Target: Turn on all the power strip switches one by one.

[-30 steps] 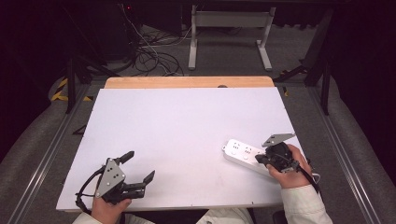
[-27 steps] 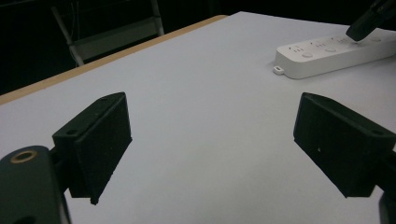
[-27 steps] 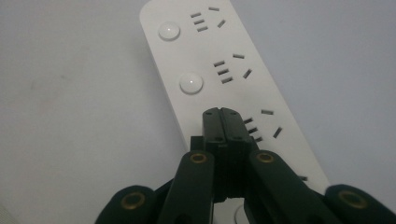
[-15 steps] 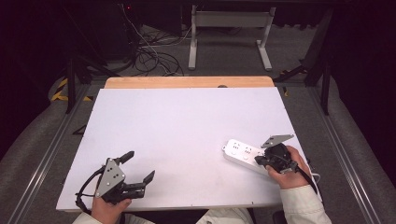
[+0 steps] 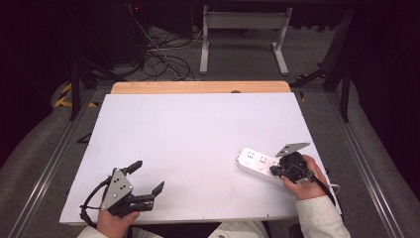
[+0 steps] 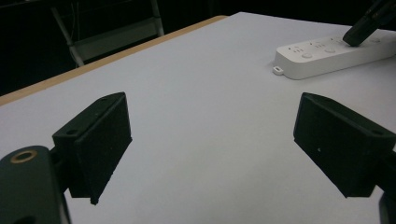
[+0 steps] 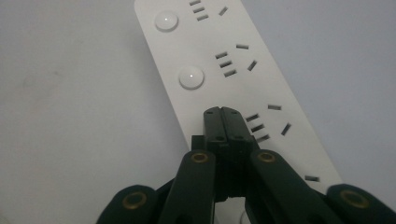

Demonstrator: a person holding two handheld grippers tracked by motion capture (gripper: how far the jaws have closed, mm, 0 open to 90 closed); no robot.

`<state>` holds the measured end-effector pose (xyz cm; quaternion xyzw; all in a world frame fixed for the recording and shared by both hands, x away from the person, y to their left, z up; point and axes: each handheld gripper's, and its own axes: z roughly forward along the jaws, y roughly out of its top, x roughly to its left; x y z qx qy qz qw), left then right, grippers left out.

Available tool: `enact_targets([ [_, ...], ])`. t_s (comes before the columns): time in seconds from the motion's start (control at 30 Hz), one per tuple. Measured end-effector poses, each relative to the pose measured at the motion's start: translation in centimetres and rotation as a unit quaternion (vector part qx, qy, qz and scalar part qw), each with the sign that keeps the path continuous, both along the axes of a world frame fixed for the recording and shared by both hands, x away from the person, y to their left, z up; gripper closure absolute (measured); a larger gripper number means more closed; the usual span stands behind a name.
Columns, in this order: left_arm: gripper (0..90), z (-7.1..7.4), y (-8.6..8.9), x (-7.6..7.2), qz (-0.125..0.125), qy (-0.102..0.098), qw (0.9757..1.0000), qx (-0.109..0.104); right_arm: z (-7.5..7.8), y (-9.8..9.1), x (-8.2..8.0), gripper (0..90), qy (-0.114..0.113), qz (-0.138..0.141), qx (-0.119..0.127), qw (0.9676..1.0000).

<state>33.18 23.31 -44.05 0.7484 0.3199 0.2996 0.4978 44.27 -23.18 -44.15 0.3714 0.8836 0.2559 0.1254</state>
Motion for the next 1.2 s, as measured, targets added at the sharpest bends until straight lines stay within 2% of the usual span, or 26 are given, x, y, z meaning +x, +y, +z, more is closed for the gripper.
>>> enact_targets([
  [0.23, 11.6, 0.0, 0.0, -0.1, 0.000, 0.001, 1.0000, -0.004, -0.2, 0.0, 0.0, 90.0, 0.002, -0.005, 0.003, 1.0000],
  [0.3, 11.5, 0.0, 0.0, -0.1, 0.000, 0.002, 1.0000, -0.005, -0.1, 0.0, -0.1, 90.0, -0.002, 0.001, 0.000, 1.0000],
  [0.37, 11.6, 0.1, 0.1, 0.0, -0.001, 0.000, 1.0000, -0.003, 0.7, -0.4, -0.4, 90.0, -0.024, 0.001, 0.015, 0.9996],
  [0.43, 11.6, 0.0, 0.1, 0.1, 0.000, 0.001, 1.0000, -0.001, 2.4, -0.8, -1.0, 90.0, -0.051, 0.001, 0.048, 0.9975],
  [0.5, 11.5, 0.0, 0.0, 0.1, 0.001, 0.003, 1.0000, -0.003, 3.2, -0.5, -1.4, 90.0, -0.059, 0.010, 0.053, 0.9968],
  [0.7, 11.6, 0.0, 0.0, 0.0, 0.001, 0.000, 1.0000, 0.000, 2.8, 0.1, -1.5, 90.0, -0.060, 0.017, 0.042, 0.9972],
  [1.2, 11.5, 0.0, -0.1, 0.1, 0.001, 0.003, 1.0000, -0.002, 3.1, 0.3, -1.8, 90.0, -0.065, 0.022, 0.040, 0.9968],
])
